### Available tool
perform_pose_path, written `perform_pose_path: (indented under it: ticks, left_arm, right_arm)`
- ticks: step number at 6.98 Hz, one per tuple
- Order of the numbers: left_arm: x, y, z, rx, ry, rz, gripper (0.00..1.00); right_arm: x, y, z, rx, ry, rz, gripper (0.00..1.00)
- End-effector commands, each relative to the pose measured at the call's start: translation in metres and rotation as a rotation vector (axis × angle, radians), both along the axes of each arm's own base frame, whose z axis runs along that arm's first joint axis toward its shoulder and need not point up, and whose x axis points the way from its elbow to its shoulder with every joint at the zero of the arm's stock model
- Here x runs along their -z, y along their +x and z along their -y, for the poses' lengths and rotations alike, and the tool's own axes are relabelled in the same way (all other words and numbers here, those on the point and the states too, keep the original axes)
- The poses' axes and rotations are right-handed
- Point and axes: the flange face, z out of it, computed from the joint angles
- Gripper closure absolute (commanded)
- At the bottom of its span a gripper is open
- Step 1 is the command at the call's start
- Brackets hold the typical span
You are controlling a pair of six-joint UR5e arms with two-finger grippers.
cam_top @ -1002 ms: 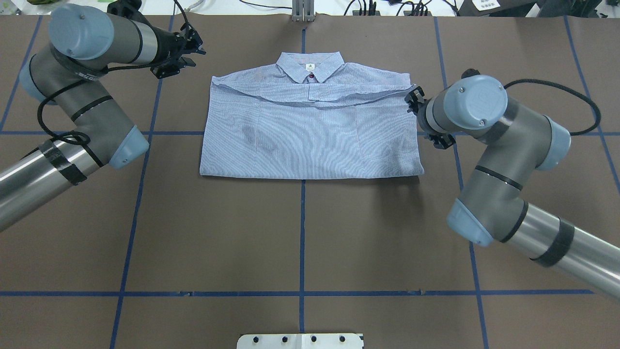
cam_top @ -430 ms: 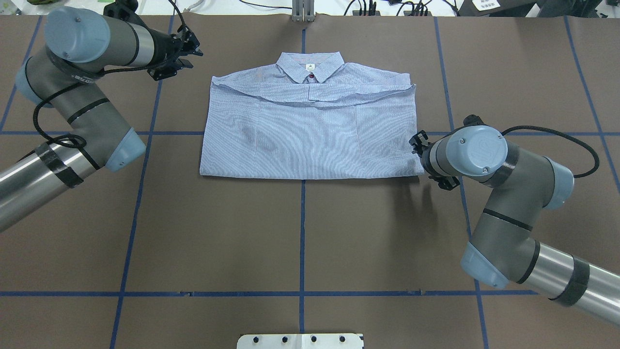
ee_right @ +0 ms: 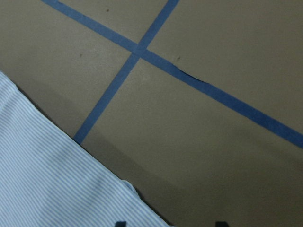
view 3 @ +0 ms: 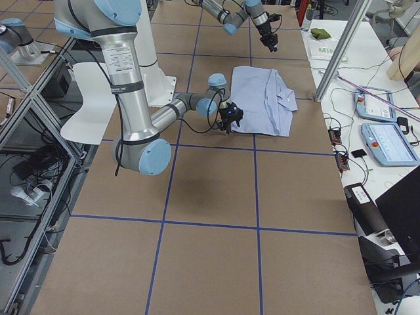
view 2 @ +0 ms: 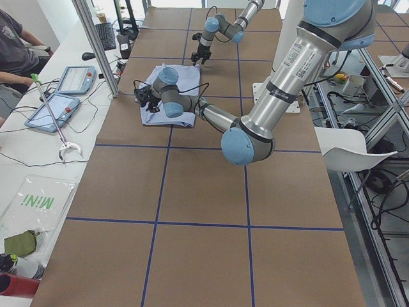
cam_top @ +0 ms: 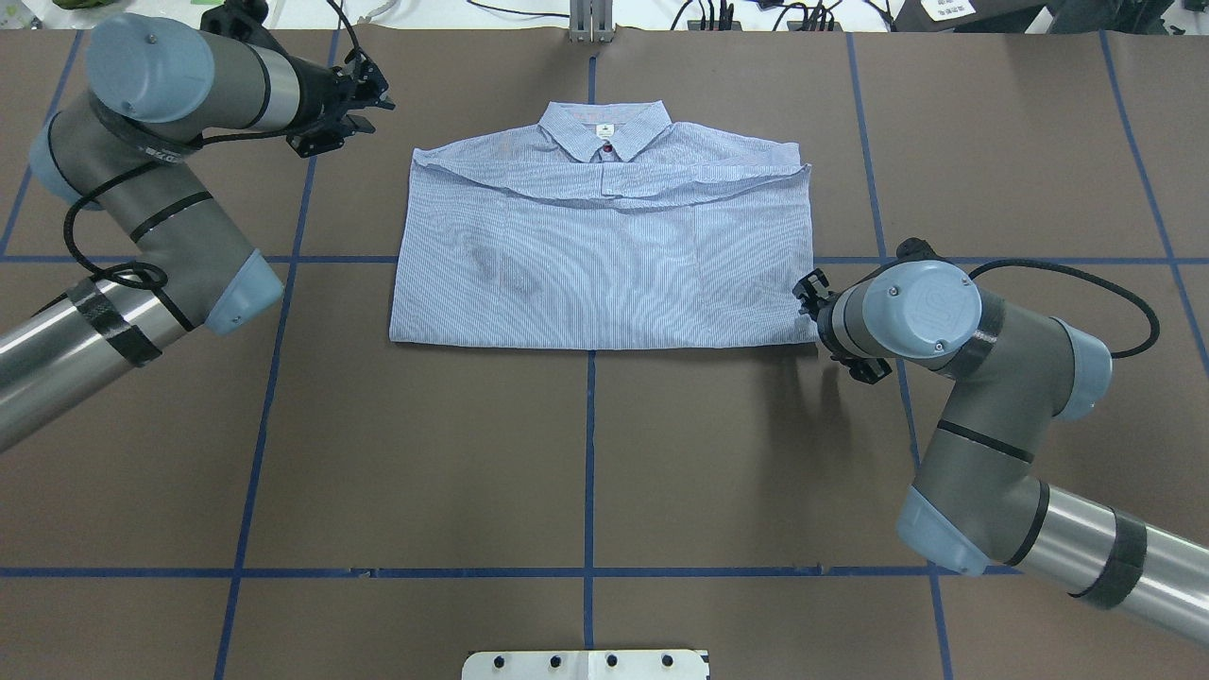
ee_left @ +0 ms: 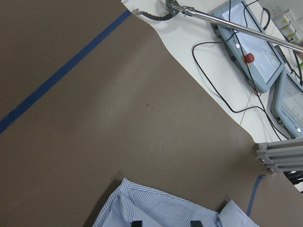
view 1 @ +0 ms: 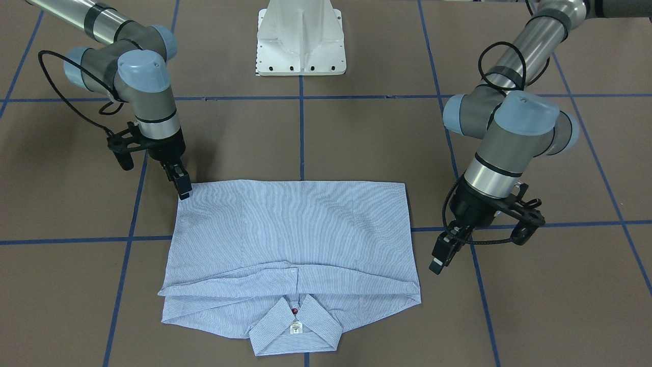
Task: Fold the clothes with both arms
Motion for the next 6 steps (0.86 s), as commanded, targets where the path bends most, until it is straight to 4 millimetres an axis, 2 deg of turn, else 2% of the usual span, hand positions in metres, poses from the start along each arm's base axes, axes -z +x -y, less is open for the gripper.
perform_pose_path:
  ticks: [1,2,3,4,5,6]
  left_arm:
    - [0.0,0.0,0.0,-0.001,0.0,0.0,0.56]
    - [0.0,0.0,0.0,-0.001,-0.001,0.001,0.56]
    - [-0.003,0.0,0.0,0.001,-0.005,0.005,0.56]
    - [-0.003,0.0,0.0,0.001,-0.005,0.005,0.56]
    - [0.0,0.0,0.0,-0.002,-0.002,0.001,0.56]
    - [0.003,0.0,-0.001,-0.004,0.0,-0.004,0.56]
  right_arm:
    - [0.006,-0.003,0.0,-0.035,-0.031,0.028,1.0]
    - [0.005,-0.002,0.0,-0.036,-0.032,0.027,1.0]
    - [0.018,0.005,-0.003,-0.033,-0.02,0.051,1.0]
    - [0.022,0.01,-0.006,-0.035,-0.016,0.06,1.0]
    - [0.04,0.03,-0.019,-0.033,-0.006,0.089,1.0]
    - [0.05,0.054,-0.068,0.044,-0.05,0.112,1.0]
